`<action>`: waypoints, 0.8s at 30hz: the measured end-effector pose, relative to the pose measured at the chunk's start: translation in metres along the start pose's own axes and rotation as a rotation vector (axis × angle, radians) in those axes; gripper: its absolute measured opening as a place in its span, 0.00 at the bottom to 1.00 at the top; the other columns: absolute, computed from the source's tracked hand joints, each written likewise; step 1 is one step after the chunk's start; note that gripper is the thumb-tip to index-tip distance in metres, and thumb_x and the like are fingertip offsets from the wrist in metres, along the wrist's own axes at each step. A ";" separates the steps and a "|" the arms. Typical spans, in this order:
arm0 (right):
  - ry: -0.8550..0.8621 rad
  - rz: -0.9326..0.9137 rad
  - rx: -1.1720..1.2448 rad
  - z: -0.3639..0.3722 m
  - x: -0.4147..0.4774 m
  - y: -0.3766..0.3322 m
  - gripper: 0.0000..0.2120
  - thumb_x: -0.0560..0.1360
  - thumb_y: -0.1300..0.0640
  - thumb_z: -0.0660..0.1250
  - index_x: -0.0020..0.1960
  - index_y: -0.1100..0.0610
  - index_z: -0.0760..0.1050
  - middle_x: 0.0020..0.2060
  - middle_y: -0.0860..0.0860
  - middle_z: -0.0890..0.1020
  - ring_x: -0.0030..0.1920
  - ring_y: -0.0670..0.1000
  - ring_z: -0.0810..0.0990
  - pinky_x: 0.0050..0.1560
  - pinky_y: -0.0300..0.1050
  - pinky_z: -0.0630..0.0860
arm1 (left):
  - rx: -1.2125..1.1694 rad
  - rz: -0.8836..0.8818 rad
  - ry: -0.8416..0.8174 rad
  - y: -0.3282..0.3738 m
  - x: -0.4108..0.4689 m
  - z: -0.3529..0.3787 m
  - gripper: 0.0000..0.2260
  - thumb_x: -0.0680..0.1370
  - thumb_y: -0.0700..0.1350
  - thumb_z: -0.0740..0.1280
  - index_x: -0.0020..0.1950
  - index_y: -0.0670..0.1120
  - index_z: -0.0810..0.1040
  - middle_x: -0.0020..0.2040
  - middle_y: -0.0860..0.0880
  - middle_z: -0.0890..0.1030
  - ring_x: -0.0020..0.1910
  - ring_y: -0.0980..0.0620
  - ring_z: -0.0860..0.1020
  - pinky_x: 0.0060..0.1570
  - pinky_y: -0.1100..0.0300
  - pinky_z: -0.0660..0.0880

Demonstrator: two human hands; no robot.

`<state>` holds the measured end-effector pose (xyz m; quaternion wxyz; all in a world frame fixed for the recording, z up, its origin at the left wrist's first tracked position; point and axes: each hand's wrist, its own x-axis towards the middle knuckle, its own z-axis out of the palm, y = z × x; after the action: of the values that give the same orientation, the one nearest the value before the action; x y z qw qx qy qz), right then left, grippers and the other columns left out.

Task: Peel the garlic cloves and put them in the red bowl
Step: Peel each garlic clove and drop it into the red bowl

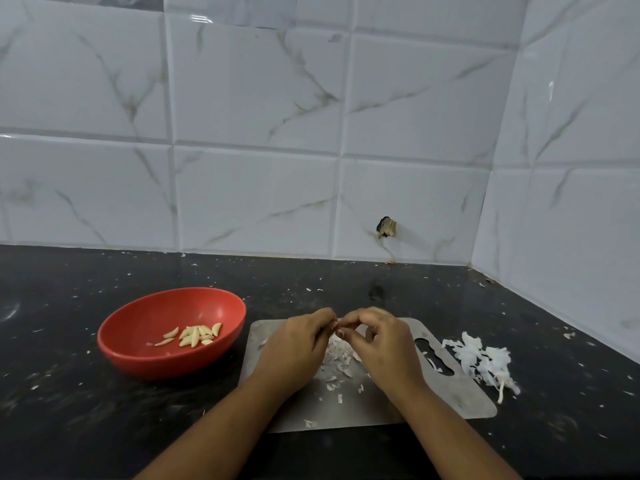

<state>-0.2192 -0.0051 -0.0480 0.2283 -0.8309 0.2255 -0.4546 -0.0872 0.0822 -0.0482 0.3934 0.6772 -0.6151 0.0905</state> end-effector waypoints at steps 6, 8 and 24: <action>0.016 -0.134 -0.340 0.001 -0.006 -0.002 0.07 0.75 0.53 0.71 0.52 0.50 0.83 0.45 0.43 0.85 0.41 0.42 0.80 0.42 0.30 0.71 | 0.533 -0.010 -0.067 0.022 -0.003 -0.014 0.09 0.84 0.50 0.52 0.59 0.56 0.70 0.50 0.54 0.78 0.35 0.56 0.69 0.25 0.63 0.55; 0.047 -0.223 -0.416 0.003 -0.006 -0.002 0.06 0.72 0.55 0.73 0.49 0.51 0.84 0.40 0.45 0.85 0.36 0.45 0.83 0.37 0.31 0.72 | 0.602 0.005 -0.091 0.028 -0.003 -0.016 0.10 0.84 0.48 0.51 0.61 0.56 0.68 0.51 0.54 0.78 0.33 0.56 0.66 0.25 0.62 0.53; -0.049 -0.173 -0.371 0.002 -0.002 0.001 0.07 0.75 0.51 0.66 0.49 0.51 0.81 0.41 0.45 0.83 0.36 0.44 0.78 0.36 0.38 0.75 | 0.232 0.038 -0.002 0.011 -0.004 -0.008 0.07 0.81 0.47 0.58 0.50 0.50 0.76 0.41 0.50 0.80 0.39 0.53 0.76 0.36 0.62 0.66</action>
<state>-0.2192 -0.0040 -0.0508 0.0371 -0.8858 0.2276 -0.4028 -0.0954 0.0907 -0.0408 0.3101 0.7065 -0.6136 0.1675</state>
